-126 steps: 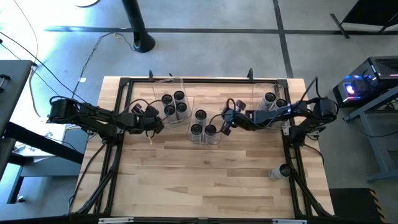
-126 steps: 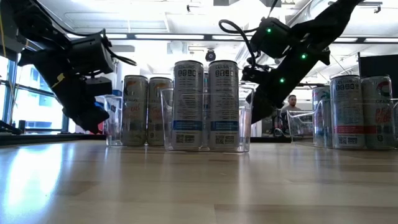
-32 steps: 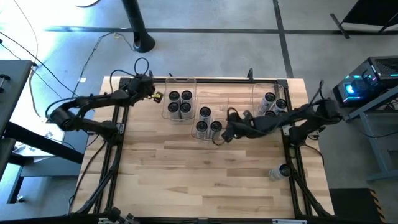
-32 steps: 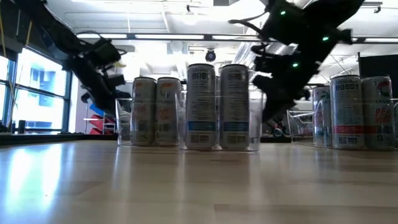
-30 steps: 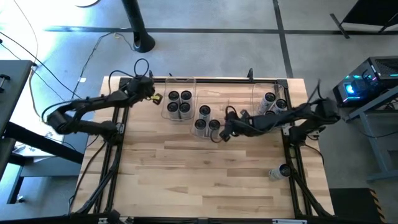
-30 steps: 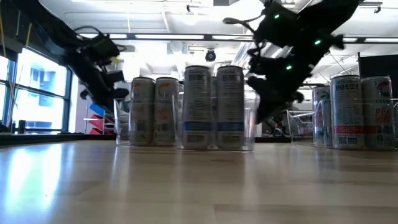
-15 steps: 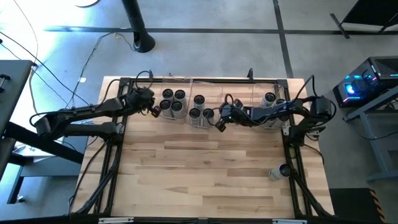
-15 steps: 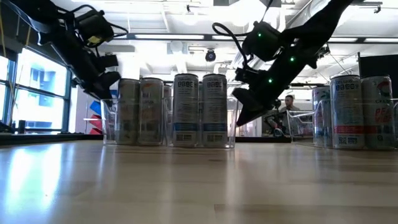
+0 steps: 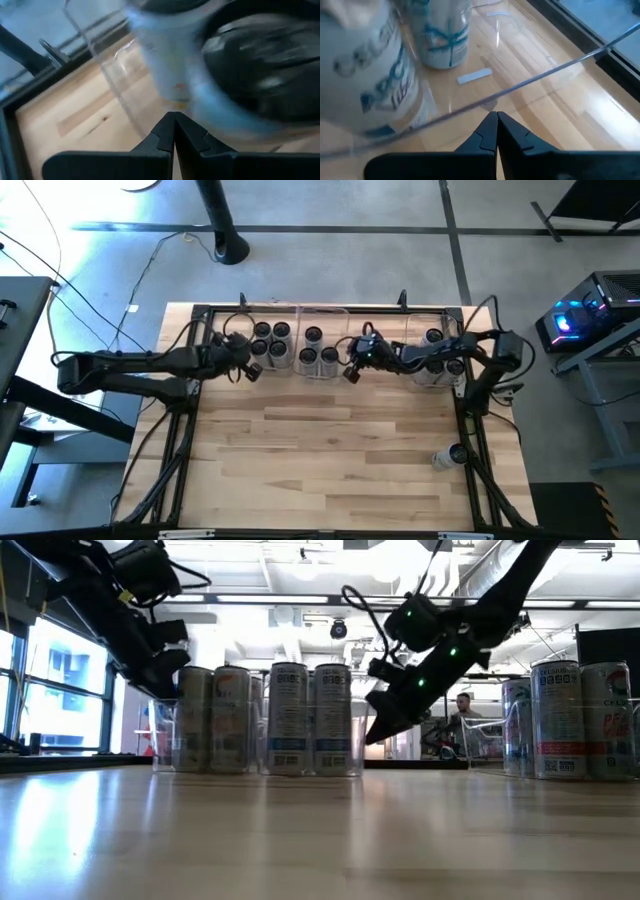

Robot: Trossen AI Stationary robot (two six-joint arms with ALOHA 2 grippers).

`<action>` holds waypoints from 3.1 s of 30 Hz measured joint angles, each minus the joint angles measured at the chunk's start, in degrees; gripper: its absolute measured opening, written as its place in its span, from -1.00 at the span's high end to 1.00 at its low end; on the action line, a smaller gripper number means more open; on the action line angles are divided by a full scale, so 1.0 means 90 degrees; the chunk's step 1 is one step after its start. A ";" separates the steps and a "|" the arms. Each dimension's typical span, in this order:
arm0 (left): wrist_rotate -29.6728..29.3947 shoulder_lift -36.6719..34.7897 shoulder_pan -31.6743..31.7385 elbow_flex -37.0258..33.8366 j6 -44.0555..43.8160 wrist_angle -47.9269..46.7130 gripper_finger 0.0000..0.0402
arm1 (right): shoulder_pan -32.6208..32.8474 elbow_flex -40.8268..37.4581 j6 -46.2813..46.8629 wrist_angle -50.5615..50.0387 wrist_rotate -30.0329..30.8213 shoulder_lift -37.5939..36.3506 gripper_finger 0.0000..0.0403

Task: Sort soda cans
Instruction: Adjust the transparent bins, then put the white and blue soda can into the middle transparent bin

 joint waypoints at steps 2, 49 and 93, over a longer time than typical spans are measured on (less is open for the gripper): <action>-0.0278 -0.0001 -0.0196 -0.0002 -0.0010 -0.0027 1.00 | -0.0028 -0.0002 -0.0114 0.0318 0.0020 0.0209 1.00; -0.2964 -0.0485 -0.5190 0.0010 -0.0673 0.1071 1.00 | 0.6065 0.1837 0.1032 -0.1638 0.0696 -0.2421 0.17; -0.2783 -0.0025 -0.5244 0.0005 -0.1673 0.0205 1.00 | 0.7928 0.3044 1.1294 -1.1595 -0.1940 -0.1831 -0.55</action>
